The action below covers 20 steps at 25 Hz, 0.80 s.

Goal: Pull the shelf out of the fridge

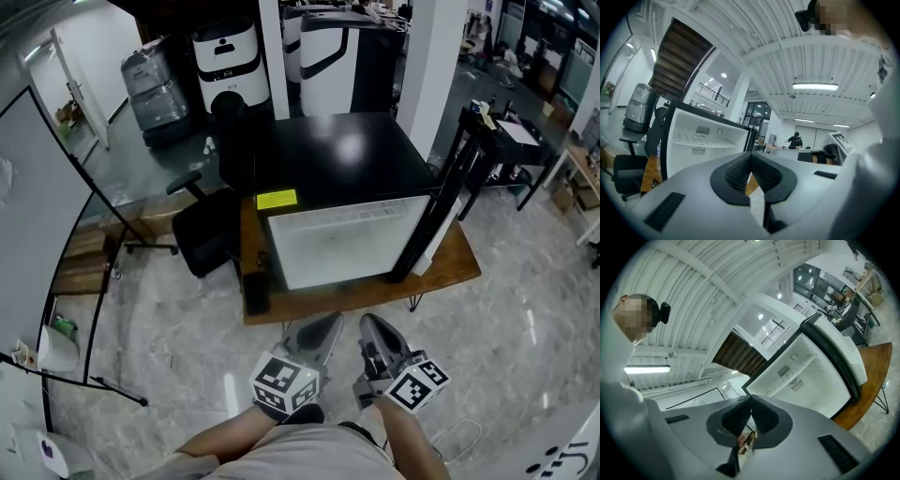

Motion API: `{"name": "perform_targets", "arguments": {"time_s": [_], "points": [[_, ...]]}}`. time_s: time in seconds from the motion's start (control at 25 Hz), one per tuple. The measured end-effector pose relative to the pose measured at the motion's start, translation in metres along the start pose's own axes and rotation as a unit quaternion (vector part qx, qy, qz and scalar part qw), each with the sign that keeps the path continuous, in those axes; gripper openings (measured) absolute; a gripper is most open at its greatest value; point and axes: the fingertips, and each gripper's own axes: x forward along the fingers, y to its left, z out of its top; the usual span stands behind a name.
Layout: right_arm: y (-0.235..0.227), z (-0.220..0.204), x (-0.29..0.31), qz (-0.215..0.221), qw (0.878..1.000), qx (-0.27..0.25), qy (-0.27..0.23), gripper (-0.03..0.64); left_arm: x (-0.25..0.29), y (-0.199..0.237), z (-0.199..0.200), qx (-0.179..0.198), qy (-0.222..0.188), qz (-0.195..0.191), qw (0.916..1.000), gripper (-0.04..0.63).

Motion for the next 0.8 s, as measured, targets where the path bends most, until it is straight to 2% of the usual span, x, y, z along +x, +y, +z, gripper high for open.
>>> {"name": "perform_targets", "arguments": {"time_s": [0.12, 0.2, 0.28, 0.36, 0.44, 0.56, 0.8], "points": [[-0.014, 0.005, 0.021, -0.009, 1.0, 0.007, -0.006, 0.021, 0.016, 0.022, 0.004, 0.007, 0.003, -0.003, 1.0, 0.006], [-0.026, 0.01, 0.032, -0.016, 1.0, 0.018, -0.013, 0.021, 0.027, 0.033, 0.005, -0.003, 0.004, -0.005, 1.0, 0.006], [-0.038, 0.019, 0.042, -0.018, 0.999, 0.034, -0.023, 0.023, 0.038, 0.045, 0.005, -0.036, 0.0, -0.009, 0.9993, 0.006], [-0.053, 0.028, 0.053, -0.016, 0.997, 0.06, -0.035, 0.023, 0.05, 0.058, 0.004, -0.091, -0.01, -0.011, 0.9957, 0.006], [-0.071, 0.037, 0.063, -0.012, 0.994, 0.098, -0.047, 0.023, 0.062, 0.072, 0.002, -0.155, -0.022, -0.013, 0.9876, 0.006], [-0.098, 0.045, 0.079, -0.003, 0.987, 0.151, -0.057, 0.025, 0.08, 0.092, -0.003, -0.247, -0.044, -0.016, 0.9678, 0.008], [-0.152, 0.046, 0.107, 0.004, 0.972, 0.229, -0.052, 0.026, 0.107, 0.126, -0.015, -0.341, -0.088, 0.015, 0.9357, 0.011]]}}
